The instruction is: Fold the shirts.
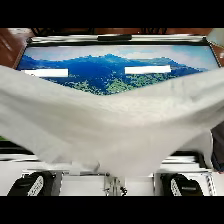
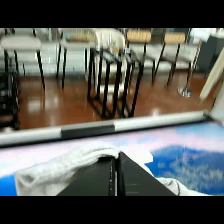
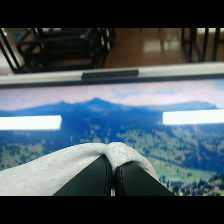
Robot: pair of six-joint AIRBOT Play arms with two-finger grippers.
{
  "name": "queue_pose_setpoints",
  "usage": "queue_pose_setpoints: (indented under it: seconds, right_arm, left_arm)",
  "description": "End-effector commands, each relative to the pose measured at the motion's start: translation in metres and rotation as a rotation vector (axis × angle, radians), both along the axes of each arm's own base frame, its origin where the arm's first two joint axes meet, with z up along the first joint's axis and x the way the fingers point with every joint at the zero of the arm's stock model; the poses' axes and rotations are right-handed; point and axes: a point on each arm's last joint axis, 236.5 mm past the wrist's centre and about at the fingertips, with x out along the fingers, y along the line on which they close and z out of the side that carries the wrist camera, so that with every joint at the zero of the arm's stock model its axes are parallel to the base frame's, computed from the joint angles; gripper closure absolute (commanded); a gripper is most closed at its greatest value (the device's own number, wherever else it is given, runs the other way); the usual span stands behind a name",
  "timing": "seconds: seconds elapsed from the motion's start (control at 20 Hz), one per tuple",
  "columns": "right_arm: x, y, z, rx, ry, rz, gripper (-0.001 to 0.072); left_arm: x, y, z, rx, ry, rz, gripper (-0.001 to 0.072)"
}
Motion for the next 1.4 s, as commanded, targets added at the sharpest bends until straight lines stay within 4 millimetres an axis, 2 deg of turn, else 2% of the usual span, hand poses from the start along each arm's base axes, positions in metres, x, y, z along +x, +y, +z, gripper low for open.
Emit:
queue_pose_setpoints:
  seconds: [0.0, 0.1, 0.15, 0.25, 0.3, 0.4, 0.5, 0.6, 0.7, 0.8, 0.9, 0.95, 1.05, 1.1, 1.15, 1.2, 1.25, 1.35]
  right_arm:
    - [-0.001, 0.011, -0.087, 0.046, 0.371, 0.046, 0.0645]
    - [0.008, 0.021, -0.156, 0.124, 0.577, 0.067, 0.0645]
    - [0.016, 0.02, -0.191, 0.151, 0.649, 0.052, 0.0645]
    - [0.044, 0.021, -0.263, 0.222, 0.716, 0.013, 0.0645]
    - [0.061, 0.029, -0.297, 0.3, 0.723, 0.005, 0.0645]
    - [0.098, 0.054, -0.35, 0.512, 0.698, -0.023, 0.0645]
    - [0.135, 0.058, -0.383, 0.625, 0.652, -0.108, 0.0645]
    - [0.174, 0.052, -0.393, 0.699, 0.575, -0.195, 0.0645]
    - [0.201, 0.049, -0.404, 0.7, 0.541, -0.244, 0.0645]
    - [0.211, 0.061, -0.429, 0.674, 0.61, -0.242, 0.0645]
    - [0.208, 0.08, -0.455, 0.657, 0.71, -0.219, 0.0644]
    - [0.208, 0.086, -0.458, 0.652, 0.736, -0.203, 0.0633]
    - [0.212, 0.085, -0.438, 0.623, 0.742, -0.143, 0.0617]
    - [0.214, 0.077, -0.42, 0.574, 0.729, -0.095, 0.0616]
    - [0.212, 0.061, -0.4, 0.511, 0.72, -0.059, 0.0451]
    - [0.207, 0.041, -0.382, 0.445, 0.723, -0.045, 0.0162]
    - [0.196, 0.014, -0.368, 0.374, 0.744, -0.055, 0.0122]
    - [0.16, -0.038, -0.354, 0.265, 0.831, -0.118, 0.0122]
  left_arm:
    - [0.026, 0.01, -0.067, 0.037, 0.232, 0.014, 0.0679]
    - [0.061, 0.016, -0.121, 0.035, 0.382, 0.002, 0.0679]
    - [0.081, 0.02, -0.155, 0.039, 0.47, -0.008, 0.0679]
    - [0.121, 0.028, -0.217, -0.005, 0.625, -0.005, 0.0679]
    - [0.143, 0.032, -0.248, -0.033, 0.693, 0.0, 0.0679]
    - [0.183, 0.035, -0.303, -0.062, 0.805, -0.006, 0.0679]
    - [0.218, 0.027, -0.342, -0.157, 0.881, -0.04, 0.0678]
    - [0.246, 0.012, -0.369, -0.308, 0.934, -0.081, 0.0678]
    - [0.264, -0.006, -0.396, -0.438, 0.995, -0.122, 0.0678]
    - [0.269, -0.024, -0.43, -0.482, 1.083, -0.154, 0.0678]
    - [0.264, -0.042, -0.459, -0.489, 1.172, -0.176, 0.067]
    - [0.263, -0.045, -0.465, -0.512, 1.202, -0.168, 0.0572]
    - [0.263, -0.037, -0.452, -0.552, 1.232, -0.166, -0.0013]
    - [0.259, -0.027, -0.438, -0.545, 1.239, -0.195, -0.0013]
    - [0.254, -0.014, -0.42, -0.537, 1.244, -0.226, -0.0013]
    - [0.247, 0.001, -0.404, -0.534, 1.259, -0.247, -0.0013]
    - [0.235, 0.015, -0.391, -0.536, 1.291, -0.249, -0.0013]
    - [0.2, 0.041, -0.388, -0.458, 1.379, -0.205, 0.0106]
